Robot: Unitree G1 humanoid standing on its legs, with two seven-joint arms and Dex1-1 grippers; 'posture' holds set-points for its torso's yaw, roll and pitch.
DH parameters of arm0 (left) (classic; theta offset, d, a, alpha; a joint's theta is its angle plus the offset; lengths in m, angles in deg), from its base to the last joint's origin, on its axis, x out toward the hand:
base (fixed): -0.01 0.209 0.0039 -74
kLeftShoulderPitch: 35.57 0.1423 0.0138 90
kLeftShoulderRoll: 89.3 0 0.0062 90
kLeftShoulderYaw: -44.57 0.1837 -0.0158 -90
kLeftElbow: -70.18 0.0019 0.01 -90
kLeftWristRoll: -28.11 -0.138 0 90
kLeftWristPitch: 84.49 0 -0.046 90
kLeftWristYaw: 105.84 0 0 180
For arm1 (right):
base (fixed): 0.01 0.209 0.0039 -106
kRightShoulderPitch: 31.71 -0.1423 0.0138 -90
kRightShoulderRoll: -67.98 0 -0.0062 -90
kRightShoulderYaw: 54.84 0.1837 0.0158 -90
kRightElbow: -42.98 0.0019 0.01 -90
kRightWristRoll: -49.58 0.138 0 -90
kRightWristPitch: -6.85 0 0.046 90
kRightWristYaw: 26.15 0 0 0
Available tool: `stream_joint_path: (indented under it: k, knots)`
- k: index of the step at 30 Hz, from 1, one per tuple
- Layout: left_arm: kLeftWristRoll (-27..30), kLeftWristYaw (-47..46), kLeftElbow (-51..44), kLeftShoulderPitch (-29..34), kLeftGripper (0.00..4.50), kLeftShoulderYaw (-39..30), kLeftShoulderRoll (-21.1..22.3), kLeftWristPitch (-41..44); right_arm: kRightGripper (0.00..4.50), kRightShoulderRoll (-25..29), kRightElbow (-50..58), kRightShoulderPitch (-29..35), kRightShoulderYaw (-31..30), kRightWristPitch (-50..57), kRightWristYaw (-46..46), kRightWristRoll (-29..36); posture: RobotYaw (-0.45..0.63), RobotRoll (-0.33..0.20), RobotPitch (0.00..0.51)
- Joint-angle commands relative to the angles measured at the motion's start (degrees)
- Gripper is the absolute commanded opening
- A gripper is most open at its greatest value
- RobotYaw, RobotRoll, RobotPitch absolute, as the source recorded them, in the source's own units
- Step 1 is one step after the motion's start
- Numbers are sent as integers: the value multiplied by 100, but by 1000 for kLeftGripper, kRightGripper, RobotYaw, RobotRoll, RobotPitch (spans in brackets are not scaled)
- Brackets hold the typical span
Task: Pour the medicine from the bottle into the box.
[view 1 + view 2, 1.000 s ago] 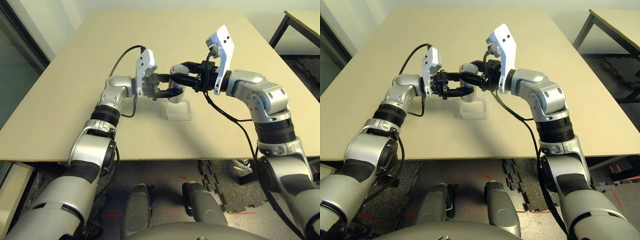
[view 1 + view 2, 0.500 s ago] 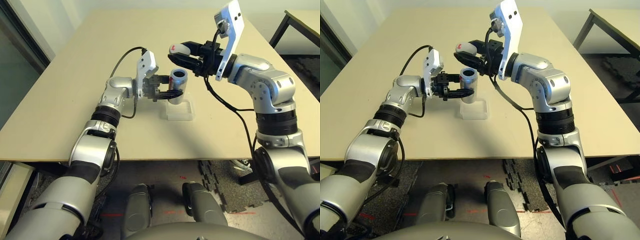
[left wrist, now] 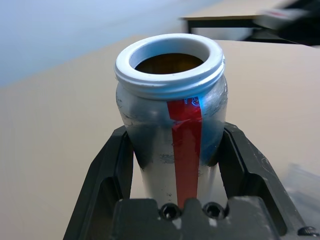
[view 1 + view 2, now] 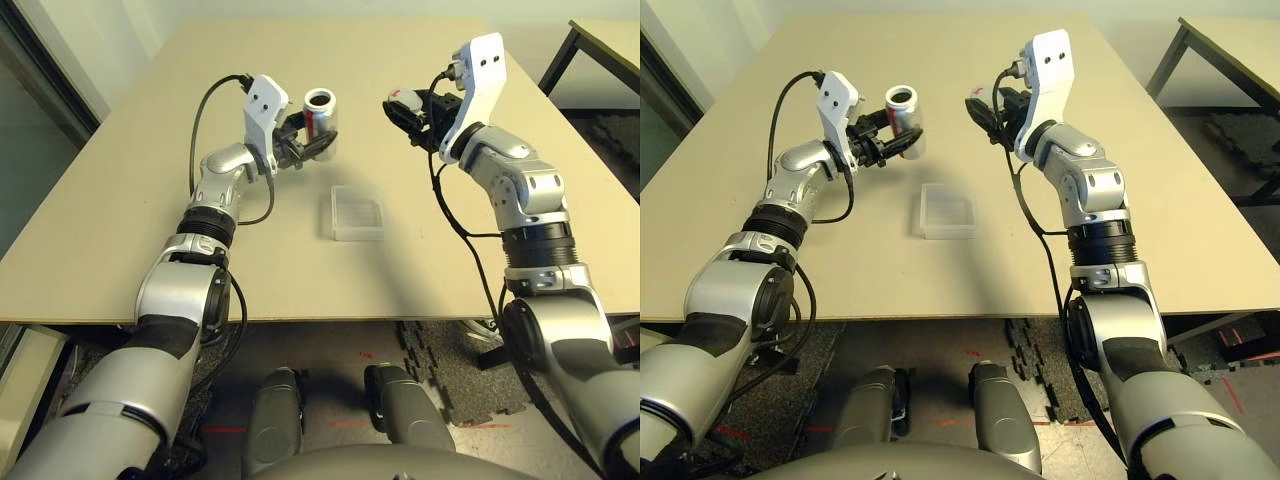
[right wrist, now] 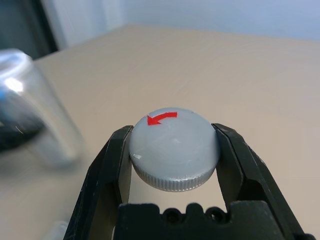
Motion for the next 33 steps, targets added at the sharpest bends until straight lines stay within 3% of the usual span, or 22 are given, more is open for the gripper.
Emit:
stream_joint_path:
  k: [1, 8, 14, 22, 33]
  knots:
    - [-60, -530, 173, 298, 2669, -150, -65, -202, 2576, -107, -622, 165, 45, -592, -162, -242, -137, 0, 66]
    - [-49, -1614, 675, 467, 2669, -500, -239, -408, 2576, -325, -2311, 99, 241, -1894, -566, -503, -127, 0, 68]
    - [-139, -2003, 853, 667, 2669, -523, -413, -467, 2576, -377, -3414, 62, 380, -2663, -855, -607, -125, 0, 73]
    - [-232, -2013, 813, 828, 2669, -462, -596, -496, 2576, -526, -3875, 186, 368, -2865, -781, -674, -124, 0, 80]
    - [-258, -1979, 807, 815, 2668, -490, -511, -502, 2576, -580, -3954, 170, 346, -2720, -697, -699, -116, 0, 84]
